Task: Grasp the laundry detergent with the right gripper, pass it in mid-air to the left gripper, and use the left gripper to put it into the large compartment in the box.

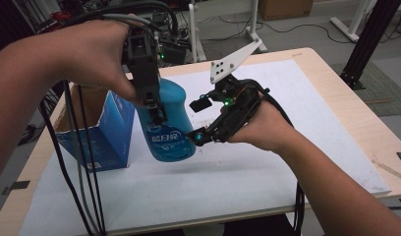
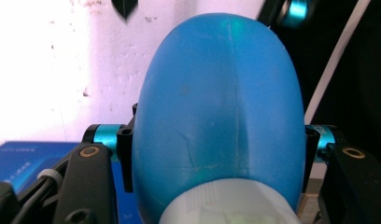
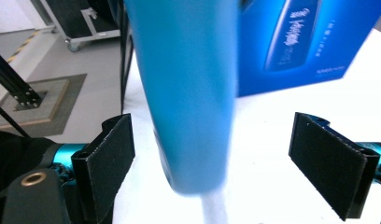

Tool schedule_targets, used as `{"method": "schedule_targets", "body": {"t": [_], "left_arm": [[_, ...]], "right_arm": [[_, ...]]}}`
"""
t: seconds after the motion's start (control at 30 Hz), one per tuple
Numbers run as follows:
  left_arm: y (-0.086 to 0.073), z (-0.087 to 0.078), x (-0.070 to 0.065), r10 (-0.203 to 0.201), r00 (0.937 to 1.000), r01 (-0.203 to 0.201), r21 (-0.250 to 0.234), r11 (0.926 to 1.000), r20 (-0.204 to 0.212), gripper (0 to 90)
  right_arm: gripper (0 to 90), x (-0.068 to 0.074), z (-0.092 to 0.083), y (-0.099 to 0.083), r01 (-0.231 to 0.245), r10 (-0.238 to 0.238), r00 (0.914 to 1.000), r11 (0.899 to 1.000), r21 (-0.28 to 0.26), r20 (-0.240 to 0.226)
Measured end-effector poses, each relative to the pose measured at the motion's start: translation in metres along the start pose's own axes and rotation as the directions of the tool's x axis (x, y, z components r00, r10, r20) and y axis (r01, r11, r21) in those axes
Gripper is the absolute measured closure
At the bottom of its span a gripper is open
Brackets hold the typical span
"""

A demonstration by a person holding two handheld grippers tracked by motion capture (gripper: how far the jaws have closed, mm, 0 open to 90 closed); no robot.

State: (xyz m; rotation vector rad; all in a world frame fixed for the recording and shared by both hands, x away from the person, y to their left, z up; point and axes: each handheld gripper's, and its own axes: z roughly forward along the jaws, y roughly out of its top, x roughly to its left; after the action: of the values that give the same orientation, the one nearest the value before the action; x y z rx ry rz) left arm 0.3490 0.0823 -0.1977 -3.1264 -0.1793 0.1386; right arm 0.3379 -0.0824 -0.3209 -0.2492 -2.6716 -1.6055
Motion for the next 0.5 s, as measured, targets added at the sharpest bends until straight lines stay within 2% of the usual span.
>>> {"method": "schedule_targets", "body": {"t": [0.1,0.2,0.23,0.27,0.3,0.37,0.43,0.47,0.5], "left_arm": [[-0.005,-0.003,0.001,-0.017,0.9998,0.017,0.001,0.9998,0.001,39.1],[-0.019,-0.010,0.003,-0.057,0.9984,0.057,-0.010,0.9983,0.003,39.1],[-0.019,-0.010,0.003,-0.057,0.9984,0.057,-0.010,0.9983,0.003,39.0],[-0.029,-0.015,0.005,-0.076,0.9970,0.077,-0.018,0.9969,0.015,39.0],[-0.029,-0.015,0.005,-0.076,0.9970,0.077,-0.018,0.9969,0.015,39.0],[-0.047,-0.025,0.007,-0.118,0.9927,0.119,-0.036,0.9923,0.028,39.0],[-0.052,-0.029,0.008,-0.133,0.9908,0.134,-0.039,0.9902,0.026,39.0],[-0.064,-0.037,0.009,-0.164,0.9863,0.165,-0.049,0.9852,0.018,39.0],[-0.064,-0.037,0.009,-0.164,0.9863,0.165,-0.049,0.9852,0.018,38.9]], "right_arm": [[13.0,0.000,-0.005,0.001,0.007,-0.007,0.9999,1.000,0.010,0.011],[11.9,0.001,-0.015,0.006,0.020,-0.021,0.9995,0.999,0.035,0.024],[11.9,0.001,-0.018,0.007,0.022,-0.023,0.9993,0.999,0.048,0.029],[11.8,0.002,-0.021,0.009,0.028,-0.031,0.9986,0.998,0.064,0.043],[11.8,0.002,-0.021,0.009,0.028,-0.031,0.9986,0.998,0.064,0.043],[3.6,0.003,-0.031,0.014,0.035,-0.041,0.9974,0.995,0.092,0.060],[3.6,0.003,-0.038,0.017,0.043,-0.052,0.9960,0.991,0.128,0.073],[3.6,0.003,-0.041,0.018,0.048,-0.061,0.9945,0.988,0.145,0.085],[3.6,0.003,-0.041,0.018,0.048,-0.061,0.9945,0.988,0.145,0.085]]}}
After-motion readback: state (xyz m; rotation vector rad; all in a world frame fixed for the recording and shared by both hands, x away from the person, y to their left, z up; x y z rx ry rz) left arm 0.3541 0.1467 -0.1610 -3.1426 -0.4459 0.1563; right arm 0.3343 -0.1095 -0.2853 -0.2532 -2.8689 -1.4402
